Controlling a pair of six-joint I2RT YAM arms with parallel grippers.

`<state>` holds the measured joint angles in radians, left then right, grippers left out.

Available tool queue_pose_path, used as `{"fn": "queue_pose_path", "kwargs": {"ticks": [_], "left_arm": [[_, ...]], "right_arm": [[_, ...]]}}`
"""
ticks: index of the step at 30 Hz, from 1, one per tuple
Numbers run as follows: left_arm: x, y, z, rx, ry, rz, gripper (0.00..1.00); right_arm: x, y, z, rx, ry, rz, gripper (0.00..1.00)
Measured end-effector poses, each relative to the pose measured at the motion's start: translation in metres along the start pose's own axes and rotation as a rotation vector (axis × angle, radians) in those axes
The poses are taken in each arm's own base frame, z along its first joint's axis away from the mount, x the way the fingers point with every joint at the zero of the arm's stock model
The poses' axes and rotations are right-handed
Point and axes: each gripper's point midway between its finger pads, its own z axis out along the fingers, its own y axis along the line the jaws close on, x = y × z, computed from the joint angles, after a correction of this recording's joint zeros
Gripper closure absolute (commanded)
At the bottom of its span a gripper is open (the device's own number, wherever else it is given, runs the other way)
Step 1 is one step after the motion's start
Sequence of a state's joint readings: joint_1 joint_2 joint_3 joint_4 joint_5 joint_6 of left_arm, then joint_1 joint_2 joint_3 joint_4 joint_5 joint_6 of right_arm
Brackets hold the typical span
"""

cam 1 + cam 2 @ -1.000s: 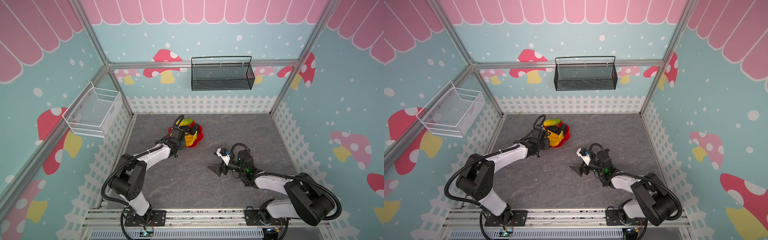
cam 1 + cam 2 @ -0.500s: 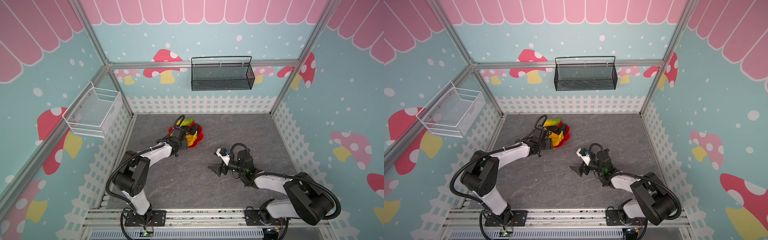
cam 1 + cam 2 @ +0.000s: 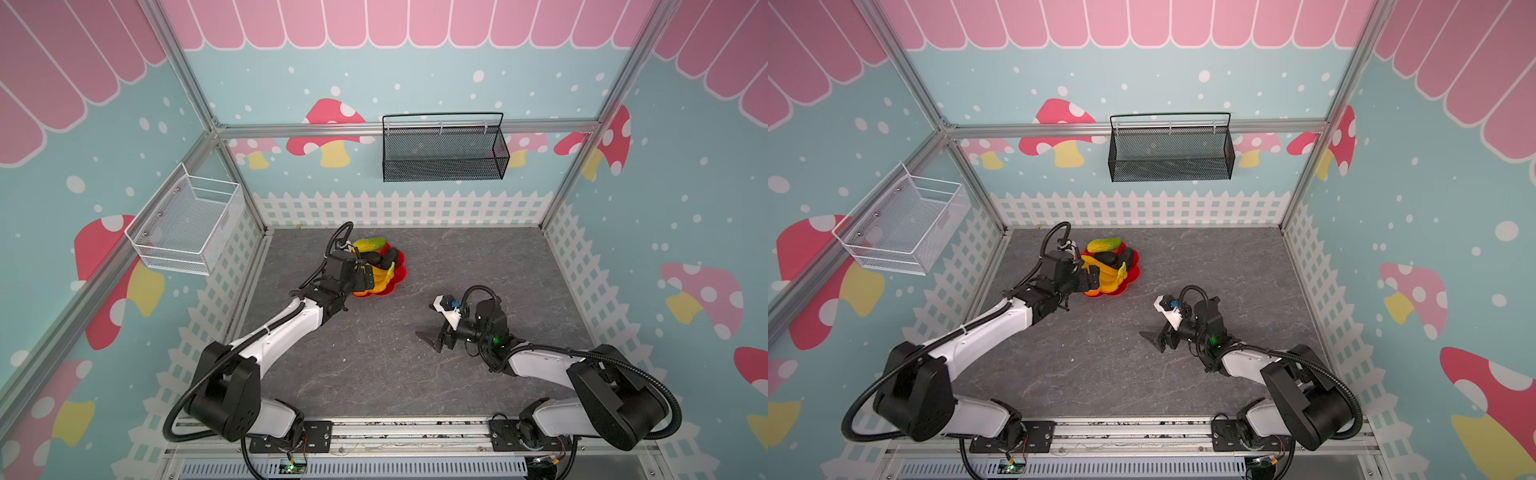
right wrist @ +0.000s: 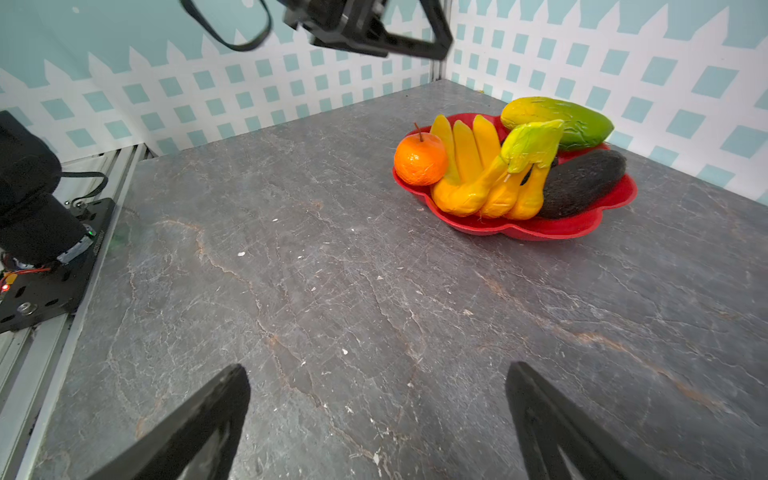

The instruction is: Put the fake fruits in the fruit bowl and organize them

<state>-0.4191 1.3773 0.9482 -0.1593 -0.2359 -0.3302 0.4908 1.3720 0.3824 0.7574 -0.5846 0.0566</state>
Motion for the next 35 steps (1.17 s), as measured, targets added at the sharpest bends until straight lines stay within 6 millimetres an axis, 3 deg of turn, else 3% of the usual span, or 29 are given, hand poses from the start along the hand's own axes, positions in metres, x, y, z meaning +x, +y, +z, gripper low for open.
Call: {"fn": "queue_pose_path", "kwargs": {"ticks": [2, 5, 10, 15, 17, 19, 22, 25, 32, 35], "left_arm": [[0.0, 0.015, -0.019, -0.031, -0.047, -0.012, 0.01], [0.015, 0.063, -0.041, -0.178, -0.113, -0.032, 0.01], [0.052, 0.135, -0.063, -0.442, -0.195, -0.001, 0.0], [0.077, 0.181, -0.044, -0.563, -0.194, 0.021, 0.0], [0.081, 0.192, -0.032, -0.567, -0.188, 0.014, 0.0], [0.073, 0.19, -0.021, -0.522, -0.241, 0.012, 0.0], [0.068, 0.192, -0.001, -0.468, -0.3, -0.002, 0.0], [0.08, 0.194, 0.013, -0.434, -0.273, 0.002, 0.0], [0.051, 0.18, 0.007, -0.386, -0.4, -0.002, 0.0], [0.043, 0.173, 0.01, -0.376, -0.412, 0.014, 0.0]], "right_arm": [[-0.001, -0.015, -0.009, 0.054, -0.013, 0.019, 0.01], [0.0, -0.036, -0.032, 0.166, -0.04, 0.049, 0.02], [-0.016, -0.068, -0.096, 0.495, -0.168, 0.032, 0.02], [-0.049, -0.105, -0.193, 0.957, -0.375, 0.009, 0.02], [-0.046, -0.12, -0.22, 1.103, -0.378, 0.016, 0.02], [-0.026, -0.137, -0.233, 1.199, -0.319, 0.039, 0.02], [0.026, -0.161, -0.237, 1.278, -0.154, 0.11, 0.01], [0.073, -0.173, -0.224, 1.258, 0.017, 0.159, 0.02], [0.08, -0.199, -0.192, 1.156, 0.026, 0.099, 0.02], [0.058, -0.202, -0.182, 1.104, -0.032, 0.038, 0.02]]}}
